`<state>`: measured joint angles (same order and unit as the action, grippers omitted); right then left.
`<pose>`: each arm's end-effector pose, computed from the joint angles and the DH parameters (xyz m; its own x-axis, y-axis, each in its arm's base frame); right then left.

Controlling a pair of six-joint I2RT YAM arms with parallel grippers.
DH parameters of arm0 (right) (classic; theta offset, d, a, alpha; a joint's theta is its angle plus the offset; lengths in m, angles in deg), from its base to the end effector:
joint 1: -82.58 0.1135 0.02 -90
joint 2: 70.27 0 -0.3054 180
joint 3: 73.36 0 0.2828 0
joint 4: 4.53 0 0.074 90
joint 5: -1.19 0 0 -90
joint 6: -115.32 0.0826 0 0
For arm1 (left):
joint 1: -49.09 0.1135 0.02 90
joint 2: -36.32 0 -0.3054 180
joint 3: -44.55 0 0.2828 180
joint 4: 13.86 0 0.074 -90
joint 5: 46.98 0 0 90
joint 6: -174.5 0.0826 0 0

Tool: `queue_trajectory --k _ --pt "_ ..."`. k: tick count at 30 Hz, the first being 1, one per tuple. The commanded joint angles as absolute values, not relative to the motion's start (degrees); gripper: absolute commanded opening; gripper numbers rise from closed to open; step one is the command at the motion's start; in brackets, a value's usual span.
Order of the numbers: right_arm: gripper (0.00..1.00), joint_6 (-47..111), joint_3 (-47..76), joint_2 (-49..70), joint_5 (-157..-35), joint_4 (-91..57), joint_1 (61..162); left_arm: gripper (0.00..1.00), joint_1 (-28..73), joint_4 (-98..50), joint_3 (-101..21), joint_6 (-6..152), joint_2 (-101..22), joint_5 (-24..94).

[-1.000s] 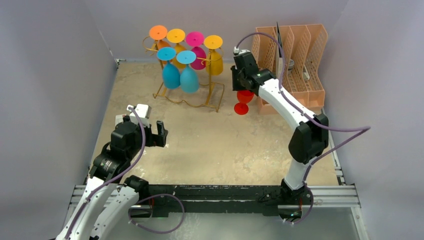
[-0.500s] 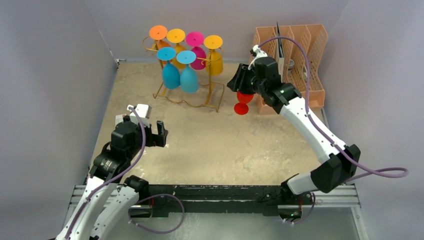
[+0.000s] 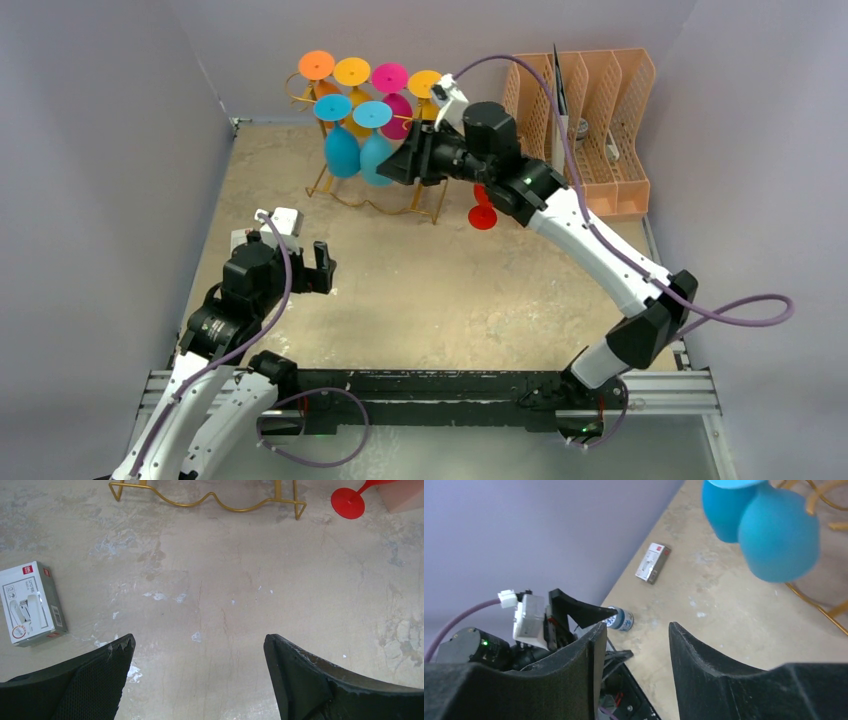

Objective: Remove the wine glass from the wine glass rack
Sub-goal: Pick up the wine glass from the wine rack.

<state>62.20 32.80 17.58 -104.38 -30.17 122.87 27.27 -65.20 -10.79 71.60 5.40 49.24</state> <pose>0.3132 0.2945 0.4879 -0.5736 0.2717 -0.7728 -0.6023 0.4996 0.6226 0.1469 -0.0492 0.3167 -0.4722 -0.0500 -0.8801 0.1789 0.9722 -0.1512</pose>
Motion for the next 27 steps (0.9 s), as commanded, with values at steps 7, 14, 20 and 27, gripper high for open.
queue_trajectory --k 7,14,20,27 --pt "0.56 55.97 60.26 30.86 -93.70 -45.17 125.41 0.99 27.47 -65.22 -13.31 71.14 5.12 49.29" --pt "0.58 54.77 74.09 39.94 -88.06 -53.81 125.39 0.99 27.47 -65.53 -13.45 71.14 5.28 49.41" --pt "0.59 53.95 80.51 44.52 -88.24 -56.55 124.68 0.99 27.47 -65.53 -13.42 71.14 5.29 49.36" --pt "0.58 54.82 81.65 46.59 -88.02 -55.27 123.18 0.99 27.47 -65.56 -13.47 71.14 5.30 49.25"
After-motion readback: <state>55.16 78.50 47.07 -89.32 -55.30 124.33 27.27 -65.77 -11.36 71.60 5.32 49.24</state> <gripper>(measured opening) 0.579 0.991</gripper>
